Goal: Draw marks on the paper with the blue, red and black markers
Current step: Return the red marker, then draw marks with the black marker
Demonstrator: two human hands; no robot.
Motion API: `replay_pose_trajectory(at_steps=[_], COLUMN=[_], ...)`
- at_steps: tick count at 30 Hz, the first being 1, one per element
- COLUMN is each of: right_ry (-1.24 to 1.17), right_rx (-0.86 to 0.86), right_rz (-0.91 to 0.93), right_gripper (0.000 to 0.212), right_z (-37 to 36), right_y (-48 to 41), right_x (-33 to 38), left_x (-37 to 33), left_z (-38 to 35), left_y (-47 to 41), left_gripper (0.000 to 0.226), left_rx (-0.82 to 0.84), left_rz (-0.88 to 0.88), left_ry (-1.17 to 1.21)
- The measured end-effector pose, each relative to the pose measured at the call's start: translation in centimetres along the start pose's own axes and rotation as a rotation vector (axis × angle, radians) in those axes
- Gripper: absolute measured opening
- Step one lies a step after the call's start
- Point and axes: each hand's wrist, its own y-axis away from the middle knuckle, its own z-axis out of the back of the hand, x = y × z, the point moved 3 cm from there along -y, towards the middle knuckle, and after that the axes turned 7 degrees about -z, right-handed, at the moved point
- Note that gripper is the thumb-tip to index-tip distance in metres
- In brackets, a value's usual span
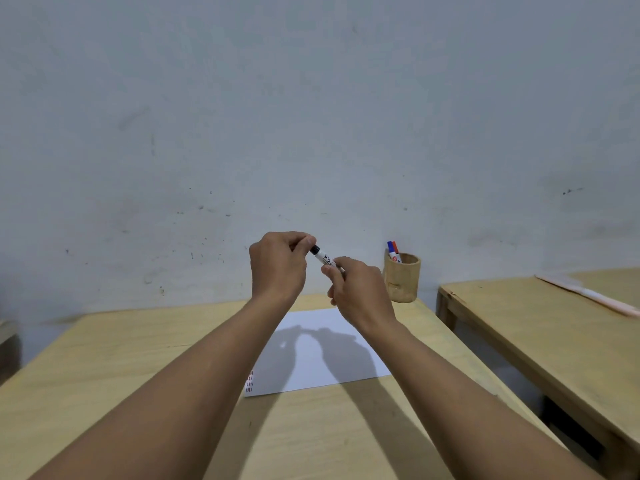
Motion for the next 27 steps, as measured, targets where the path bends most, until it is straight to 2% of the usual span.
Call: replay_pose_trajectory(at_steps=[5, 8, 13, 20, 27], right_ry=[0.135, 0.189, 0.143, 0.067, 0.017], right_rx=[-0.001, 0.005, 0.04, -0.032, -0.129], right_rz=[0.042, 0.033, 0.04, -0.034, -0.137], right_gripper=[0.038, 0.035, 0.029, 0.017, 0.015], right_z=[-0.1, 0.3, 1.1, 4.3, 9.0], right_y=[0.5, 0.6, -0.5, -3.4, -8.7], right_x=[-0.6, -0.9, -1.5, -3.7, -6.7], left_x=[0.5, 0.8, 1.2, 1.9, 3.4], left_z=[-0.5, -0.8, -2.2, -6.2, -14.1], left_y=[-0.1, 0.0, 0.3, -0.3, -0.2], left_gripper=[0.018, 0.018, 0.022, 0.03, 0.039], left_rx=[0.063, 0.107, 0.12, 0.162, 0.334], left_rz=[0.006, 0.01, 0.039, 0.08, 0.087], left_ry=[-0.045, -0.06, 0.019, 0.087, -0.001])
